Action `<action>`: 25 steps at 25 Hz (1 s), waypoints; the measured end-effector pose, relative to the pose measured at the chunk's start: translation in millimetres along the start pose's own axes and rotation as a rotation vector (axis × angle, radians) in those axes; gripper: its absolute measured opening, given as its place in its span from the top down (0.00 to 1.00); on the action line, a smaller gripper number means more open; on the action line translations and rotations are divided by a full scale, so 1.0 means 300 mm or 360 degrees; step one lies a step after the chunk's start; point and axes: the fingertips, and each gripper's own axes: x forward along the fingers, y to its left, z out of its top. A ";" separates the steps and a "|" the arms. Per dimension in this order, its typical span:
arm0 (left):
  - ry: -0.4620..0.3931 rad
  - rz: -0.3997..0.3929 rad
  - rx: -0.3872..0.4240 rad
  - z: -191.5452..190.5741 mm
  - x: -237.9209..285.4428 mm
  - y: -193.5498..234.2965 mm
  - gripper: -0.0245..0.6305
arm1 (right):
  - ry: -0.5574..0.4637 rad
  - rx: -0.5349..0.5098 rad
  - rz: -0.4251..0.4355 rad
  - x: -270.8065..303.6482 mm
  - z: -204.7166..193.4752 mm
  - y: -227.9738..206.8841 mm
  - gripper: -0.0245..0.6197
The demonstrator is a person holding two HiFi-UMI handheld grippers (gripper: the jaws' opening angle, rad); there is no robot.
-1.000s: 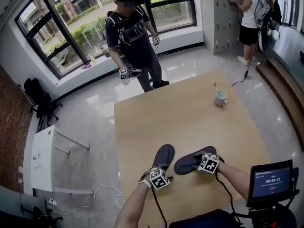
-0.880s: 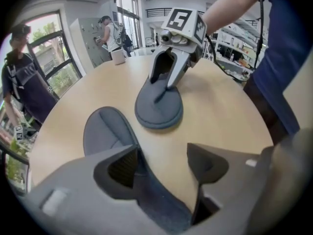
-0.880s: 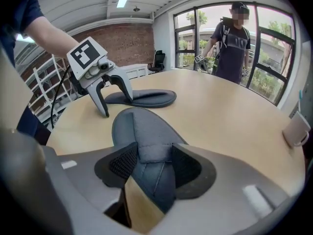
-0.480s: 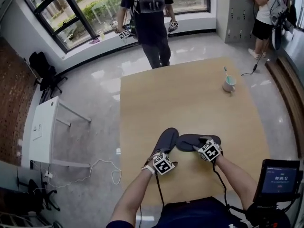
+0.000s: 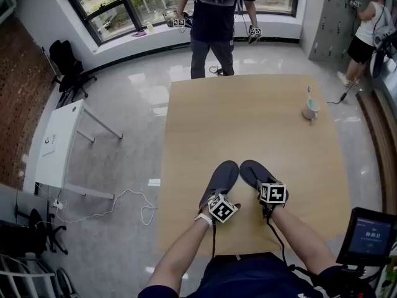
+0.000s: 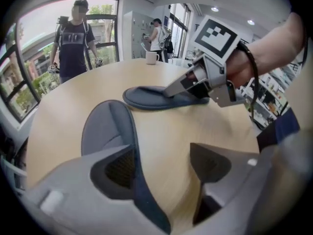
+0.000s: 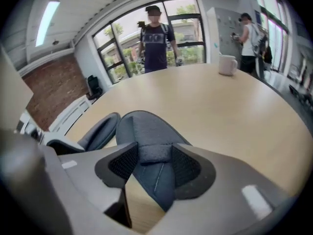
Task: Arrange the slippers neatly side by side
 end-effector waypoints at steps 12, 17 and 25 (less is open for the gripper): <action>-0.0039 -0.0003 0.0137 0.025 -0.154 0.055 0.42 | -0.0215 0.0088 0.0290 -0.136 0.174 0.052 0.61; 0.0031 -0.0018 0.0408 0.029 -0.221 0.093 0.42 | -0.0205 -0.0476 0.0514 -0.199 0.230 0.062 0.60; 0.0267 -0.0109 0.1147 -0.056 -0.136 0.138 0.38 | 0.0054 -0.1873 0.0789 -0.150 0.135 0.149 0.59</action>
